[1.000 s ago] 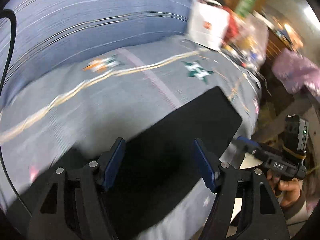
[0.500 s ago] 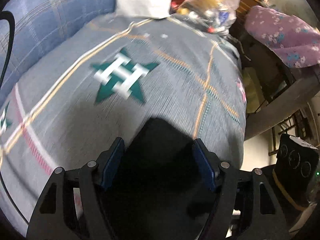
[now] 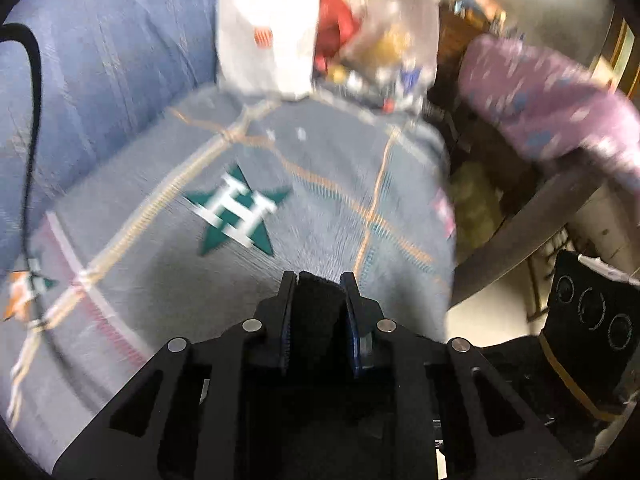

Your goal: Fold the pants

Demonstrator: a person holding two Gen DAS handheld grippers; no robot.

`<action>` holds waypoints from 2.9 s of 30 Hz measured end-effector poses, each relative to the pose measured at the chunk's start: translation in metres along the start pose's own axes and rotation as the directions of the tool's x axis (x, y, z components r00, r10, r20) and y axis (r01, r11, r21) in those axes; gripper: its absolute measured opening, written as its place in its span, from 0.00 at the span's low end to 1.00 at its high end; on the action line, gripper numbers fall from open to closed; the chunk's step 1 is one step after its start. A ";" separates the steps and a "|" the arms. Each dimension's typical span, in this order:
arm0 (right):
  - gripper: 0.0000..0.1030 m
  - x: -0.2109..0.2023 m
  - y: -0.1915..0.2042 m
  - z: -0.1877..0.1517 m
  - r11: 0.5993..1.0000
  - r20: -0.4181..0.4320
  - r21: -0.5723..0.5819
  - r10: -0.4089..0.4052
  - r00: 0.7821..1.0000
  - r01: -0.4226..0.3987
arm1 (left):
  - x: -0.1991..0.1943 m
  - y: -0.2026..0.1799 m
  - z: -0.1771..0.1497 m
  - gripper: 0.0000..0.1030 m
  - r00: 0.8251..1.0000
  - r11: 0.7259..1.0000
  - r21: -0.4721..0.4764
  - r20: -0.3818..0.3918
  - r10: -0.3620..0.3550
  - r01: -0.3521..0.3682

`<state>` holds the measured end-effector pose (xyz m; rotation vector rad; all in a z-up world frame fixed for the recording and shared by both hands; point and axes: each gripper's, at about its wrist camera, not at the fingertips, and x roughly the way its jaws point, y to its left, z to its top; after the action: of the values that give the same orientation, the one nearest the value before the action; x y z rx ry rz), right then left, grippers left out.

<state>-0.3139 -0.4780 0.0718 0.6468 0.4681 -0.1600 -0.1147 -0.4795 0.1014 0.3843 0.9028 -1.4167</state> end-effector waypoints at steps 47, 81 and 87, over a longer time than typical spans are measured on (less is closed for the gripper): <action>0.54 0.103 0.101 -0.010 0.931 -0.252 -0.350 -0.196 0.948 0.099 | -0.153 0.062 -0.235 0.65 0.822 0.660 -0.589 -0.013 0.570 -0.467; 0.44 0.152 0.213 -0.106 0.780 -0.371 -0.619 -0.185 0.910 -0.094 | -0.237 0.052 -0.302 0.65 0.688 0.506 -0.655 -0.028 0.725 -0.561; 0.44 0.136 0.222 -0.094 0.815 -0.372 -0.566 -0.119 0.921 -0.123 | -0.254 0.061 -0.326 0.65 0.662 0.445 -0.698 -0.055 0.748 -0.561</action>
<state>-0.1646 -0.2448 0.0631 0.0615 0.8636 0.1249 -0.1329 -0.0636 0.0656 -0.0336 0.8345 -0.3131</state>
